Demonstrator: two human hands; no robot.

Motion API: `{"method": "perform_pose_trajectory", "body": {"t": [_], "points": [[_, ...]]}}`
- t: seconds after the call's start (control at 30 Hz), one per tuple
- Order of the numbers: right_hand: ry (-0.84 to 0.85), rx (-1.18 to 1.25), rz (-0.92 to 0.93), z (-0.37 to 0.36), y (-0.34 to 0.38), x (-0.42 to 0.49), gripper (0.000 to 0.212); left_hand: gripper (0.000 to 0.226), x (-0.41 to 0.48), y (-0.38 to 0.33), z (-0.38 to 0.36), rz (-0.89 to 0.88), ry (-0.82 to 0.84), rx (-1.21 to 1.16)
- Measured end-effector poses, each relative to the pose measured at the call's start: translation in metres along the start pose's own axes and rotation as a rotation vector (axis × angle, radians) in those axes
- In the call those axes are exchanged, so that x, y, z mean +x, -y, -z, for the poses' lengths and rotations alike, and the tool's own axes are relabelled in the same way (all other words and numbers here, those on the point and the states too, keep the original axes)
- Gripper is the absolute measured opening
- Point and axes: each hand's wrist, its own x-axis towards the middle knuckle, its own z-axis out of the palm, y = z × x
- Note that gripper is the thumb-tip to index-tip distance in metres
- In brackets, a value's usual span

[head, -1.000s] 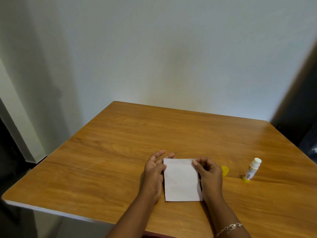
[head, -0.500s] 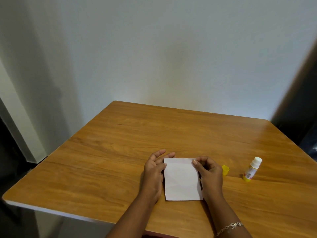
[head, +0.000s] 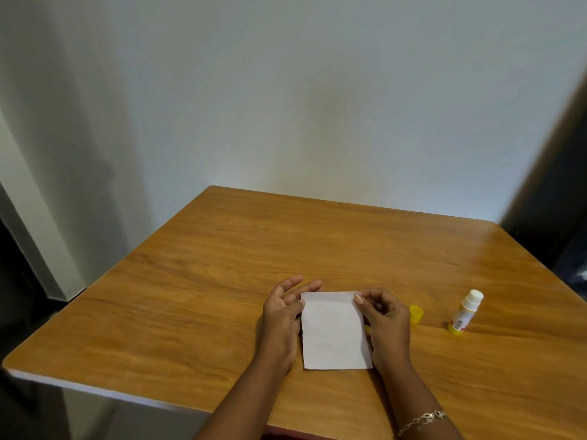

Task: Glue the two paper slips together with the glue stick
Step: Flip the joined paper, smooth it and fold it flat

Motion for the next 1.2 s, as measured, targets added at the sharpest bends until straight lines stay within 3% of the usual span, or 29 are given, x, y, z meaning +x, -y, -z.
{"method": "perform_pose_trajectory", "body": {"t": [1.2], "points": [[-0.006,0.021,-0.047,-0.0006,0.0065,-0.0045,0.015,0.04,0.0018,0.0016,-0.0005,-0.027,0.013,-0.06]]}}
